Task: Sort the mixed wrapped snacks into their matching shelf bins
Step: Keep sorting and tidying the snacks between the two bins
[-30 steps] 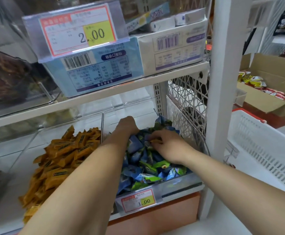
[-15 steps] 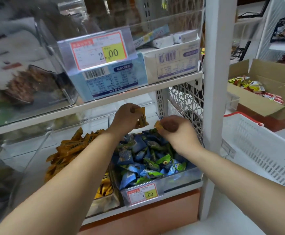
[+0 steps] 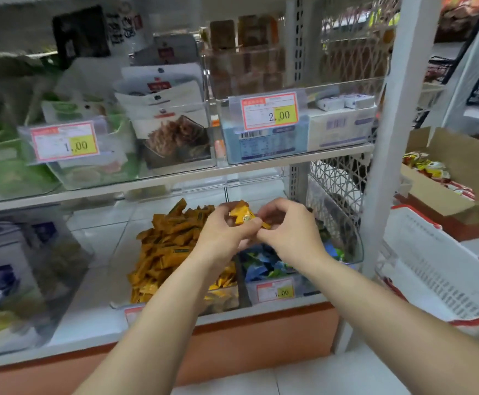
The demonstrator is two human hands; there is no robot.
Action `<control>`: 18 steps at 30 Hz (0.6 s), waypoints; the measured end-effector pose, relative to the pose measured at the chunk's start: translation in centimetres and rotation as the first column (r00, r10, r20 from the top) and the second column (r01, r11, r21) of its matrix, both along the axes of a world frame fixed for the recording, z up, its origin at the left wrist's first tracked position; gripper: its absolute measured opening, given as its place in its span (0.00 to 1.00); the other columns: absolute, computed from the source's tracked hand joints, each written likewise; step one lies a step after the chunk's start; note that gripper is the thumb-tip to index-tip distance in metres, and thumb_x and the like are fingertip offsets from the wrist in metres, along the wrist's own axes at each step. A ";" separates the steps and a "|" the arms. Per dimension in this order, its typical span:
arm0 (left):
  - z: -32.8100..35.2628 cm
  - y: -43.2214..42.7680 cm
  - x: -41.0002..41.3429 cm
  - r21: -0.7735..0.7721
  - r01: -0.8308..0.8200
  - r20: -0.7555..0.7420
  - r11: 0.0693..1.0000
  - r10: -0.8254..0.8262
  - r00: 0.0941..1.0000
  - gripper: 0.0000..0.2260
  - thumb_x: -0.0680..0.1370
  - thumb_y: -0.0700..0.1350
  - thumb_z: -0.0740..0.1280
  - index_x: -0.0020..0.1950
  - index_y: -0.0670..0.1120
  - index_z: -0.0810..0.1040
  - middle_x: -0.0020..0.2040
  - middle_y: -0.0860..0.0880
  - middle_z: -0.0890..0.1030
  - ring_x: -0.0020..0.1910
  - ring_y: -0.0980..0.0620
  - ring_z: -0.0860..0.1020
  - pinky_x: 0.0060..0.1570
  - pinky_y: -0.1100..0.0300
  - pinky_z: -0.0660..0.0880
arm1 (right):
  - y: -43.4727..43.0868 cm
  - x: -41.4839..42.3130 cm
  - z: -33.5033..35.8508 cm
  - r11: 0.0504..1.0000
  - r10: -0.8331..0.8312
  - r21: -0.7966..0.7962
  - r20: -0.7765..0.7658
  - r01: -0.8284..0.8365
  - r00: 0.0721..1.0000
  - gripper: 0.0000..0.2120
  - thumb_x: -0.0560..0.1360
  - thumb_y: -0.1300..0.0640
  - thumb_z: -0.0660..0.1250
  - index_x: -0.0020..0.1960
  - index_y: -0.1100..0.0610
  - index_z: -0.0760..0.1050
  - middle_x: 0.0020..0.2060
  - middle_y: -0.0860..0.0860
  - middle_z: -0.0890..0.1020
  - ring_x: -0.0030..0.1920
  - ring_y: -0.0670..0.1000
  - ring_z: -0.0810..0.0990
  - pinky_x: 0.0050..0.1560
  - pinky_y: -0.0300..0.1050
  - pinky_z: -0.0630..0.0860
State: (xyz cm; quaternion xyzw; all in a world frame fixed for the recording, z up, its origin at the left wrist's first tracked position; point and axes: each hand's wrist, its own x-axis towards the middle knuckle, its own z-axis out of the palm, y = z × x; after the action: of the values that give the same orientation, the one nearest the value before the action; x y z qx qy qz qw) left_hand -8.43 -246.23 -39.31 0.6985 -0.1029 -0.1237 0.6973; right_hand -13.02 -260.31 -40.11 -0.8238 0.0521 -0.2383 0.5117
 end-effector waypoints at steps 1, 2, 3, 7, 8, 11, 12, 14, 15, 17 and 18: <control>-0.3 0.8 0.2 0.052 -0.019 0.047 0.998 0.017 0.999 0.26 0.74 0.43 0.76 0.69 0.44 0.71 0.55 0.45 0.81 0.51 0.49 0.83 0.41 0.60 0.81 | 0.3 -0.3 -0.2 0.999 0.038 -0.018 -0.015 -0.038 0.999 0.15 0.62 0.55 0.82 0.45 0.47 0.80 0.41 0.43 0.83 0.42 0.39 0.81 0.40 0.34 0.77; -0.7 1.6 0.6 0.110 -0.046 0.103 0.993 0.035 0.994 0.24 0.74 0.45 0.76 0.67 0.45 0.73 0.53 0.47 0.82 0.49 0.51 0.84 0.41 0.59 0.81 | 0.4 -0.5 -0.6 0.996 0.069 -0.059 -0.034 -0.071 0.997 0.18 0.62 0.52 0.83 0.49 0.47 0.80 0.45 0.41 0.82 0.45 0.39 0.80 0.43 0.31 0.76; -0.9 2.6 1.2 0.170 -0.082 0.168 0.982 0.053 0.984 0.23 0.73 0.47 0.76 0.65 0.46 0.74 0.51 0.48 0.83 0.48 0.52 0.84 0.43 0.57 0.82 | 0.4 -0.6 -0.9 0.989 0.086 -0.112 -0.059 -0.093 0.995 0.20 0.64 0.50 0.82 0.52 0.47 0.80 0.48 0.41 0.81 0.48 0.38 0.79 0.45 0.29 0.74; -1.7 6.9 4.7 0.351 -0.292 0.379 0.890 0.150 0.913 0.20 0.71 0.54 0.76 0.60 0.55 0.74 0.47 0.56 0.82 0.46 0.58 0.81 0.40 0.72 0.75 | 0.1 -0.1 -2.6 0.973 0.089 -0.196 -0.169 -0.122 0.982 0.17 0.69 0.45 0.78 0.55 0.44 0.78 0.54 0.41 0.79 0.55 0.41 0.77 0.54 0.37 0.73; -2.0 7.8 5.6 0.367 -0.325 0.384 0.871 0.176 0.906 0.20 0.72 0.53 0.76 0.60 0.56 0.73 0.47 0.58 0.81 0.45 0.59 0.80 0.36 0.73 0.72 | 0.1 0.2 -3.0 0.972 0.086 -0.200 -0.190 -0.125 0.978 0.15 0.70 0.45 0.77 0.54 0.43 0.77 0.54 0.41 0.79 0.55 0.42 0.76 0.53 0.36 0.72; -3.5 9.6 8.1 0.387 -0.360 0.368 0.849 0.215 0.905 0.21 0.72 0.53 0.76 0.61 0.58 0.74 0.51 0.56 0.81 0.49 0.54 0.80 0.38 0.68 0.70 | 0.4 1.6 -3.8 0.955 0.086 -0.263 -0.206 -0.140 0.975 0.13 0.71 0.44 0.76 0.52 0.42 0.75 0.51 0.40 0.78 0.51 0.40 0.75 0.45 0.28 0.67; -4.0 9.9 8.7 0.418 -0.367 0.379 0.831 0.207 0.902 0.21 0.72 0.55 0.76 0.62 0.59 0.74 0.52 0.57 0.80 0.49 0.53 0.80 0.38 0.67 0.69 | 0.6 2.1 -4.1 0.946 0.087 -0.291 -0.204 -0.145 0.975 0.13 0.71 0.43 0.75 0.53 0.42 0.76 0.51 0.40 0.78 0.50 0.39 0.75 0.44 0.27 0.66; -4.9 10.2 9.7 0.535 -0.383 0.420 0.753 0.157 0.894 0.23 0.74 0.59 0.73 0.67 0.59 0.72 0.57 0.54 0.80 0.52 0.51 0.78 0.40 0.65 0.68 | 1.0 2.9 -4.6 0.921 0.092 -0.353 -0.209 -0.163 0.974 0.16 0.73 0.42 0.72 0.57 0.45 0.76 0.51 0.41 0.77 0.51 0.41 0.74 0.46 0.33 0.68; -5.2 10.2 10.1 0.607 -0.399 0.446 0.687 0.121 0.887 0.25 0.75 0.60 0.71 0.70 0.58 0.71 0.61 0.51 0.79 0.56 0.48 0.78 0.43 0.62 0.69 | 1.2 3.3 -4.8 0.905 0.088 -0.391 -0.213 -0.167 0.973 0.17 0.74 0.41 0.70 0.59 0.46 0.76 0.51 0.41 0.76 0.52 0.42 0.74 0.47 0.36 0.69; -5.3 10.0 10.5 0.717 -0.448 0.495 0.534 0.063 0.867 0.28 0.77 0.61 0.68 0.75 0.56 0.67 0.69 0.48 0.75 0.66 0.44 0.72 0.54 0.51 0.71 | 1.5 3.8 -5.1 0.878 0.070 -0.450 -0.216 -0.163 0.974 0.20 0.75 0.39 0.68 0.62 0.47 0.75 0.51 0.41 0.74 0.52 0.43 0.73 0.48 0.39 0.69; -5.3 9.8 10.5 0.737 -0.479 0.521 0.476 0.049 0.852 0.29 0.77 0.60 0.67 0.76 0.54 0.65 0.72 0.47 0.72 0.69 0.42 0.68 0.59 0.47 0.71 | 1.4 3.9 -5.2 0.871 0.067 -0.462 -0.224 -0.167 0.972 0.21 0.75 0.38 0.67 0.63 0.47 0.75 0.52 0.41 0.74 0.53 0.43 0.73 0.48 0.40 0.70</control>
State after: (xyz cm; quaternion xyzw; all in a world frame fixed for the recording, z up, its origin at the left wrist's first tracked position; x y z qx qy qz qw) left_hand 2.05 -236.47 -44.62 0.9628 -0.0682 0.1124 0.2362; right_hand -9.10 -258.86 -45.26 -0.9458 -0.0070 -0.1278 0.2984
